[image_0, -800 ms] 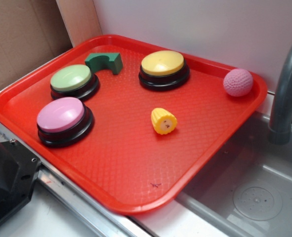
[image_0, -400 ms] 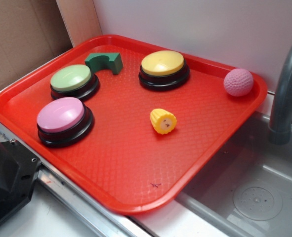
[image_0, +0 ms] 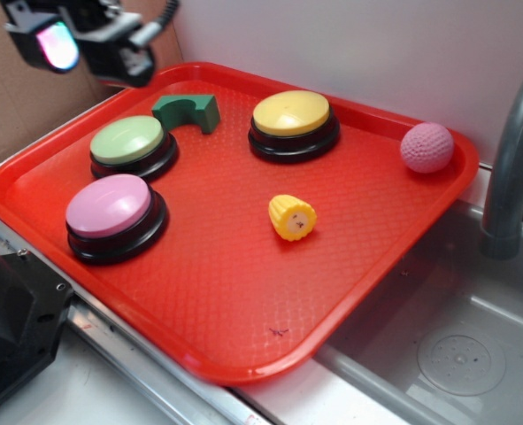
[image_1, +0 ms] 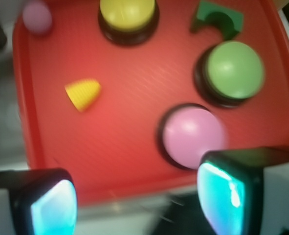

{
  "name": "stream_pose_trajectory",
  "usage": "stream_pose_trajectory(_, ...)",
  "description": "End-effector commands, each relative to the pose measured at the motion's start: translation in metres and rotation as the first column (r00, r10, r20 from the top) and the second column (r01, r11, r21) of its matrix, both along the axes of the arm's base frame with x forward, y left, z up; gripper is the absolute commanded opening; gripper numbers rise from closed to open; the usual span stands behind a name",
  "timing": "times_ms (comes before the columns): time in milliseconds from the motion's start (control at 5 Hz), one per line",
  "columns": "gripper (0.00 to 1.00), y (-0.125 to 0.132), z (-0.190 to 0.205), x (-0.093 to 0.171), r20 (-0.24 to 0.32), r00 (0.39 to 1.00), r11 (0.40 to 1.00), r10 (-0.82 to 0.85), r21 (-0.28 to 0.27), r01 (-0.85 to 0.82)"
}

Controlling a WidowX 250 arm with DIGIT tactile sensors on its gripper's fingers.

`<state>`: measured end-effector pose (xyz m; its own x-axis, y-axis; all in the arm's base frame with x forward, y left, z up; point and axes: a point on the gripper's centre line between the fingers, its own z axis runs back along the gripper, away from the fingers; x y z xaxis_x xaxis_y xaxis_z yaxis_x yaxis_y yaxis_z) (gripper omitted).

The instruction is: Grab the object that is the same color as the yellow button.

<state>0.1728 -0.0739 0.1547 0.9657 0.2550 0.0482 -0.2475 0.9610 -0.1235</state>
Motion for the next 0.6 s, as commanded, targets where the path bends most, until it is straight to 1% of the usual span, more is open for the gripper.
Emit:
stream_pose_trajectory(0,1.00,-0.017,-0.052,0.047,0.012,0.976,0.972,0.219,-0.088,-0.217)
stream_pose_trajectory(200,1.00,-0.013,-0.073,0.055,-0.009,0.978,0.977,0.208,-0.049,-0.209)
stream_pose_trajectory(400,1.00,-0.015,-0.099,0.063,-0.003,0.984,0.983,0.180,-0.029,-0.180)
